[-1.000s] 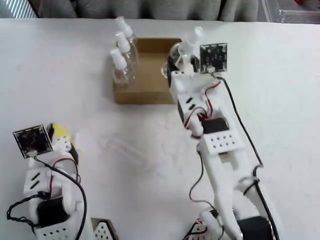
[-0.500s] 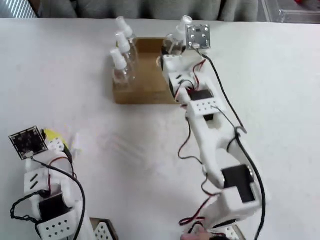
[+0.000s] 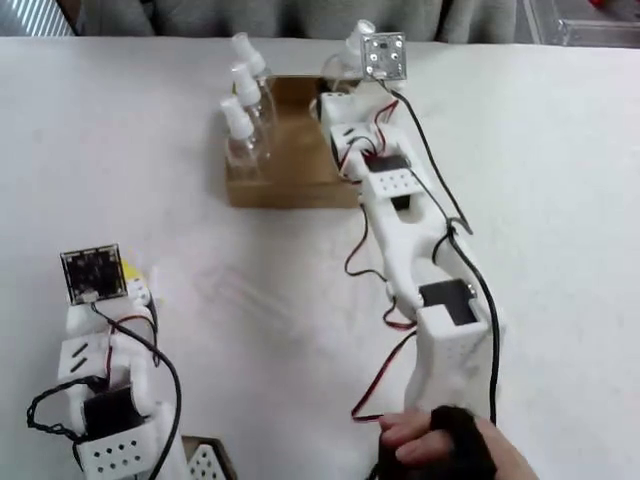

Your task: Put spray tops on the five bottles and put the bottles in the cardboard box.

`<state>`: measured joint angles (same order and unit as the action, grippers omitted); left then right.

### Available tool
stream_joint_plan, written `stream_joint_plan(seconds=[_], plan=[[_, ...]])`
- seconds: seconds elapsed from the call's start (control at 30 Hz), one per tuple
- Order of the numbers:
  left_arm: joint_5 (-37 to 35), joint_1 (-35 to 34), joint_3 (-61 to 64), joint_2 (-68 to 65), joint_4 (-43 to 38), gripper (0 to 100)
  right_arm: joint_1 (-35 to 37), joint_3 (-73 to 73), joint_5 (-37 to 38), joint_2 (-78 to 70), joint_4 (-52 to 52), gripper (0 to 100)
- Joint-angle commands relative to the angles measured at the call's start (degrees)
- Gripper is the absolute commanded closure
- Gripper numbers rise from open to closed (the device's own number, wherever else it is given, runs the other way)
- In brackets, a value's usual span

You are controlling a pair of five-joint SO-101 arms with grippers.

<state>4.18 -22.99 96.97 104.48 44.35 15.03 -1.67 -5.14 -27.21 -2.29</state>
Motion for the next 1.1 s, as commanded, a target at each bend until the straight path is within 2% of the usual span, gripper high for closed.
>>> stream_joint_plan(seconds=[0.0,0.27,0.5,1.07], plan=[[0.44,0.48,0.0,0.31,0.26,98,-1.89,-7.03,0.26,-0.57,-2.86,98.4],[0.44,0.57,0.0,0.31,0.26,98,-2.24,-15.38,0.26,-4.7,-10.33,98.4],[0.44,0.57,0.0,0.31,0.26,98,-1.89,-18.73,5.89,-9.19,-9.89,98.4],[0.44,0.57,0.0,0.31,0.09,98,-1.71,-20.04,6.33,-14.37,-8.13,98.3]])
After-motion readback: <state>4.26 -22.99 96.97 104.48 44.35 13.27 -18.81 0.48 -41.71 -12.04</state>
